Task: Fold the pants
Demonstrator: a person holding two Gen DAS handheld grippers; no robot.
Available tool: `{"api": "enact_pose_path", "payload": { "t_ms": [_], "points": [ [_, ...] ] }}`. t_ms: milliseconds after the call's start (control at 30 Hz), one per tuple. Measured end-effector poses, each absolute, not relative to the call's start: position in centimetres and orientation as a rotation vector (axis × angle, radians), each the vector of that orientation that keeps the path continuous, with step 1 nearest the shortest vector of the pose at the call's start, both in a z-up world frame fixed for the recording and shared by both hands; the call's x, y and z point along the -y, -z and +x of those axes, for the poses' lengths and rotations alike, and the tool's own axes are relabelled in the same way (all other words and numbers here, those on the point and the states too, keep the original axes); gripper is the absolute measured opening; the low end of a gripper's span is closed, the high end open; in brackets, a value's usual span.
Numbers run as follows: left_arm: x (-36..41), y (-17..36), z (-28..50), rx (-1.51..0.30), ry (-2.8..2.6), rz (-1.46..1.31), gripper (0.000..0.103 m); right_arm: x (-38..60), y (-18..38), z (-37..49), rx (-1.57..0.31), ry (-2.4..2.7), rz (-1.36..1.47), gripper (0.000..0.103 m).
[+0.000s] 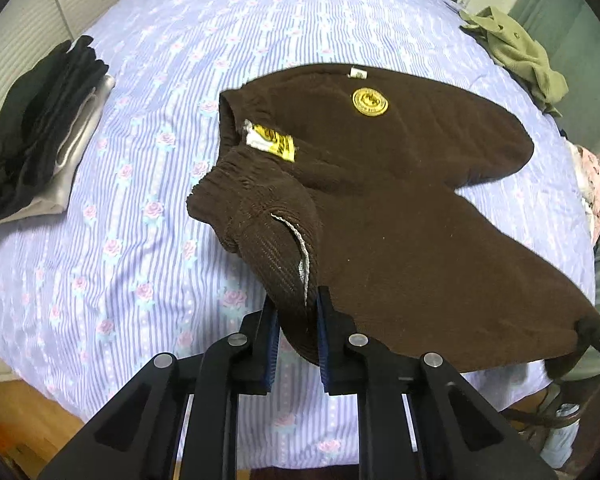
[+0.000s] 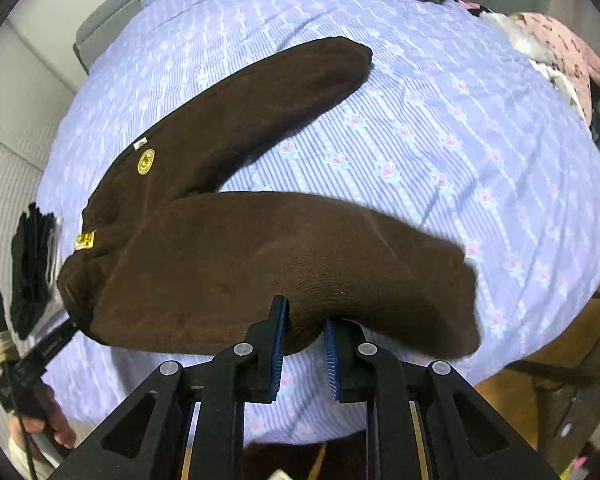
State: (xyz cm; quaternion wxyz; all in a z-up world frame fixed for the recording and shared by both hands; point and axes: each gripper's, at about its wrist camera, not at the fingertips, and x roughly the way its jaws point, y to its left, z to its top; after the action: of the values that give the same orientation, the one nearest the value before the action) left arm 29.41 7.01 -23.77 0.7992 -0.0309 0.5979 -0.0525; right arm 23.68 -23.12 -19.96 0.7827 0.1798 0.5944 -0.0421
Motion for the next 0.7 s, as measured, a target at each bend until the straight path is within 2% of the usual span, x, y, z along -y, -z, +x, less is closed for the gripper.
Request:
{"api": "enact_pose_path", "payload": {
  "t_ms": [367, 700],
  "points": [
    [-4.4, 19.9, 34.2, -1.229, 0.016, -0.142, 0.017, 25.7, 14.4, 32.5, -1.152, 0.027, 0.313, 0.019],
    [-4.1, 19.8, 45.3, -1.188, -0.079, -0.22, 0.017, 25.8, 17.0, 45.9, -1.148, 0.004, 0.299, 0.019]
  ]
}}
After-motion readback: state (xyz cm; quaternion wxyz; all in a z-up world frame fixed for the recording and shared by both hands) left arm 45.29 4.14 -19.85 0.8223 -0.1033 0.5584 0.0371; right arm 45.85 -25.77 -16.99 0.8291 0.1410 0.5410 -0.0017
